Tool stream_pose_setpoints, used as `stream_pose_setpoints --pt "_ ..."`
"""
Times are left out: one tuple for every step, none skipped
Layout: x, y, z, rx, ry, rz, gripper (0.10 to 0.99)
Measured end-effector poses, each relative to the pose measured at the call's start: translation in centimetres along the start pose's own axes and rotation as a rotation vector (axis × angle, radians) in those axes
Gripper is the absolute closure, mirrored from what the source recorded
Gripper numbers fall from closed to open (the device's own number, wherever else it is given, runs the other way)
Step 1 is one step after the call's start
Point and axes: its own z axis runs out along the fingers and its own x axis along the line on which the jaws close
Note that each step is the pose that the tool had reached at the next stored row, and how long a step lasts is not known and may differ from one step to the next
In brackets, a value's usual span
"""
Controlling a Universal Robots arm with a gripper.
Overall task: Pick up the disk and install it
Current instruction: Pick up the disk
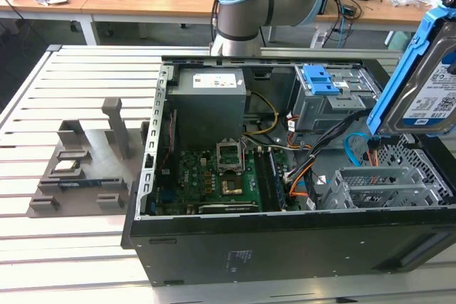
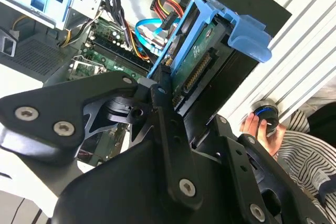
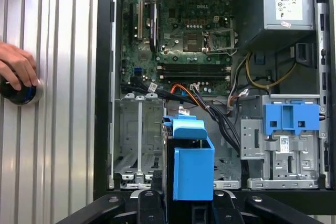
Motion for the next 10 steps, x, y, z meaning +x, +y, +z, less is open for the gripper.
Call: stream_pose_setpoints --pt "0.01 -0.03 0.21 0.000 -0.0001 0.000 0.733" --pt "0.00 -0.08 0.54 0.000 -0.0001 0.000 0.733" --pt "0.00 -0.09 0.75 0.000 -0.0003 0.000 0.733" --pt "0.03 -0.07 0.88 0.000 -0.0003 0.000 0.733" --pt "0.18 0.10 1.03 0.000 -0.0002 0.000 0.733" --pt "0.40 0.31 1.13 0.000 -0.0001 0.000 0.733" --pt "0.57 0.47 1.21 0.000 -0.0002 0.000 0.733" --pt "0.76 0.62 1.28 0.000 -0.0002 0.000 0.733" --pt "1.27 0.93 1.44 0.000 -0.0001 0.000 0.733" --pt "1.53 1.03 1.52 0.000 -0.0002 0.000 0.733"
